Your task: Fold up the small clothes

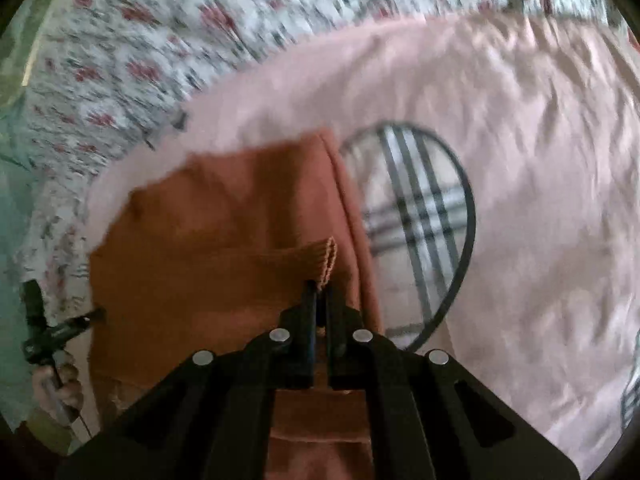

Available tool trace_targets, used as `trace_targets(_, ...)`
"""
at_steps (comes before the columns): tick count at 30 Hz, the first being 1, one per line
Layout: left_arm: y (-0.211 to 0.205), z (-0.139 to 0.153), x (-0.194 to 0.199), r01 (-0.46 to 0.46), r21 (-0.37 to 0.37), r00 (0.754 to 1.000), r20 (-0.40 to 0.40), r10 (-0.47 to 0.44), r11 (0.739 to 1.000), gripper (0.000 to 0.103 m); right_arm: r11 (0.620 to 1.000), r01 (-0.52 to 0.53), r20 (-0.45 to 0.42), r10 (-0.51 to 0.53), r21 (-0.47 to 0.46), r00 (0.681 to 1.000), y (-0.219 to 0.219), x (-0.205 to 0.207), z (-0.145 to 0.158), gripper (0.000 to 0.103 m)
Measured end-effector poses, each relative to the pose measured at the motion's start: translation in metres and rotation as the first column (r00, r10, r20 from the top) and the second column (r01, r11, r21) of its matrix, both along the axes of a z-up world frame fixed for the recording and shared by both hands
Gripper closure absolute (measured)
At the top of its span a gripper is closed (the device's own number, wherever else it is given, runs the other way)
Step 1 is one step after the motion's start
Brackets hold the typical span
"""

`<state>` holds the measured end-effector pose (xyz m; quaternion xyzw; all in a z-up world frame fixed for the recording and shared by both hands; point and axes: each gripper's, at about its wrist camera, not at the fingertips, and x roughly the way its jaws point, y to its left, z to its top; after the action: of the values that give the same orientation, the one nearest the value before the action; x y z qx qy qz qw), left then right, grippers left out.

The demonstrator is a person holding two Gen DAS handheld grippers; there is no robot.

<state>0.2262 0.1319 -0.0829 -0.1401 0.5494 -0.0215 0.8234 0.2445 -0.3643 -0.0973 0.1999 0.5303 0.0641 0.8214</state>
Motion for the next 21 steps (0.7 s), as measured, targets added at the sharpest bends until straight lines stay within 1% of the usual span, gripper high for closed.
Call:
trace_targets(2, -0.003, 0.0, 0.0, 0.011, 0.013, 1.0, -0.004, -0.011, 1.0, 0.044, 1.0, 0.023, 0.009, -0.023, -0.007, 1.0, -0.001, -0.003, 0.002, 0.099)
trace_targets(3, -0.004, 0.0, 0.001, 0.017, 0.014, 1.0, -0.002, -0.017, 1.0, 0.048, 0.999, 0.034, 0.008, -0.034, -0.013, 0.999, -0.001, -0.004, 0.003, 0.099)
trace_targets(5, -0.005, 0.0, 0.002, 0.02, 0.04, 1.0, 0.005, -0.02, 0.999, 0.068, 0.999, 0.041, -0.021, -0.041, -0.024, 0.999, -0.001, -0.004, -0.005, 0.099)
trace_targets(6, -0.004, -0.002, 0.004, 0.015, 0.056, 1.0, 0.008, -0.015, 0.998, 0.071, 0.999, 0.026, -0.045, -0.028, -0.045, 0.999, 0.003, -0.003, -0.011, 0.099)
trace_targets(8, 0.002, -0.005, 0.009, -0.002, 0.068, 1.0, 0.009, 0.002, 0.998, 0.076, 0.997, 0.009, -0.055, -0.013, -0.076, 0.998, 0.008, 0.001, -0.015, 0.099)
trace_targets(11, 0.011, -0.003, 0.016, -0.037, 0.088, 0.999, 0.012, 0.037, 0.995, 0.077, 0.998, 0.016, -0.053, -0.02, -0.067, 0.998, 0.008, -0.001, -0.005, 0.097)
trace_targets(13, 0.014, -0.001, 0.015, -0.041, 0.087, 0.999, 0.005, 0.04, 0.995, 0.077, 0.998, 0.02, -0.035, -0.022, -0.053, 0.999, 0.008, -0.008, 0.007, 0.097)
trace_targets(14, 0.014, 0.001, 0.011, -0.042, 0.099, 0.999, 0.003, 0.042, 0.994, 0.076, 0.999, 0.015, -0.028, -0.016, -0.043, 0.999, 0.007, -0.013, 0.011, 0.097)
trace_targets(16, 0.014, 0.006, -0.002, -0.037, 0.106, 0.999, 0.005, 0.037, 0.994, 0.076, 1.0, -0.016, -0.007, 0.016, 0.005, 1.0, 0.009, -0.028, 0.024, 0.097)
trace_targets(18, 0.013, 0.01, -0.025, -0.02, 0.08, 1.0, -0.003, 0.02, 0.997, 0.075, 0.997, -0.053, 0.001, 0.053, 0.05, 0.999, 0.011, -0.043, 0.032, 0.096)
trace_targets(20, 0.008, 0.013, -0.051, 0.005, 0.066, 1.0, -0.009, -0.004, 0.998, 0.073, 0.992, -0.106, -0.005, 0.107, 0.075, 0.994, 0.017, -0.065, 0.037, 0.094)
trace_targets(21, 0.004, 0.014, -0.065, 0.017, 0.061, 1.0, -0.01, -0.016, 0.998, 0.071, 0.988, -0.131, -0.01, 0.132, 0.084, 0.991, 0.021, -0.074, 0.037, 0.091)
